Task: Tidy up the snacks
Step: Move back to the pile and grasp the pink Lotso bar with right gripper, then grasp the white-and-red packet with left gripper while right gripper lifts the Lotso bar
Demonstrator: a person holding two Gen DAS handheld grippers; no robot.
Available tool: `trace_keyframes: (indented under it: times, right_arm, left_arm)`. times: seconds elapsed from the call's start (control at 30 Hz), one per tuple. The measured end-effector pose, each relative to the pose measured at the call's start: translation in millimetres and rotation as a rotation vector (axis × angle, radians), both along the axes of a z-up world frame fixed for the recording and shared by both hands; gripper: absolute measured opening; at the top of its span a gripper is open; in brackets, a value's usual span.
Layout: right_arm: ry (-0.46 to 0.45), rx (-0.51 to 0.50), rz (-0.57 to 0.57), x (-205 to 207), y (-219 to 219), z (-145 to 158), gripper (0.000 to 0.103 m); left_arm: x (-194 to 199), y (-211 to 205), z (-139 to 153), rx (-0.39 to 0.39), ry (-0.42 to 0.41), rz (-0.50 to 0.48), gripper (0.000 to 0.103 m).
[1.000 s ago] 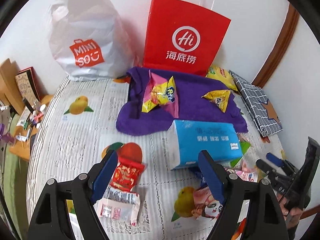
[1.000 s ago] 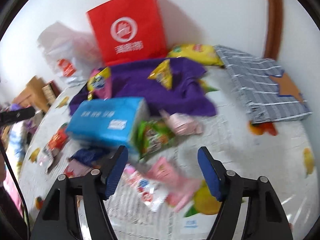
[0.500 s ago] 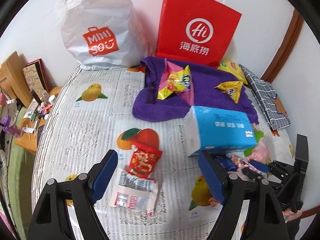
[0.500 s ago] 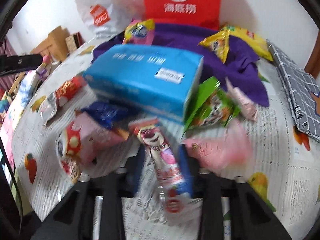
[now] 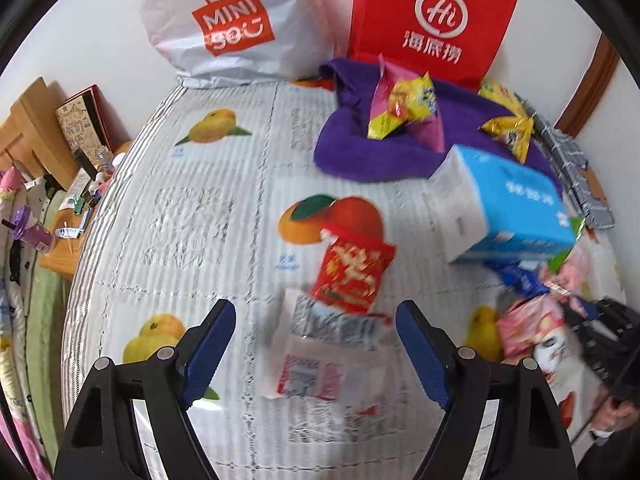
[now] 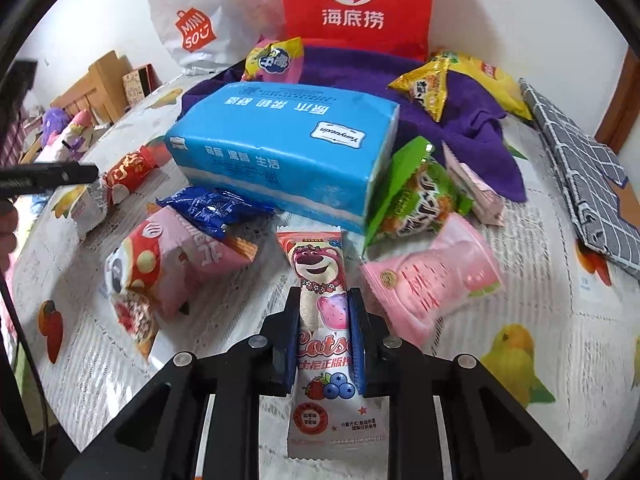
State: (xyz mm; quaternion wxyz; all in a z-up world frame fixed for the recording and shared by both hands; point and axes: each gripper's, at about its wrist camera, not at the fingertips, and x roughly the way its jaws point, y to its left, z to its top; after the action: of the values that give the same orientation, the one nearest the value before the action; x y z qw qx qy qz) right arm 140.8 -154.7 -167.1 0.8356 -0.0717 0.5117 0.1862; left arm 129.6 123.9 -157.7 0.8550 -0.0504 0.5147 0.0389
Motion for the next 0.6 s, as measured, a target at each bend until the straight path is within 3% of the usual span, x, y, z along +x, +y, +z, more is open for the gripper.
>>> trace_keyframes:
  times: [0.23, 0.43, 0.6]
  right_arm:
    - [0.012, 0.02, -0.049, -5, -11, 6, 0.022]
    - [-0.001, 0.048, -0.087, -3, -28, 21, 0.022]
    - [-0.024, 0.057, -0.113, -4, -35, 35, 0.022]
  left_arm:
    - [-2, -3, -30, 0.004, 0.057, -0.008, 0.08]
    - [-9, -14, -29, 0.0, 0.029, -0.049, 0.048]
    - [-13, -21, -19, 0.019, 0.026, -0.084, 0.034]
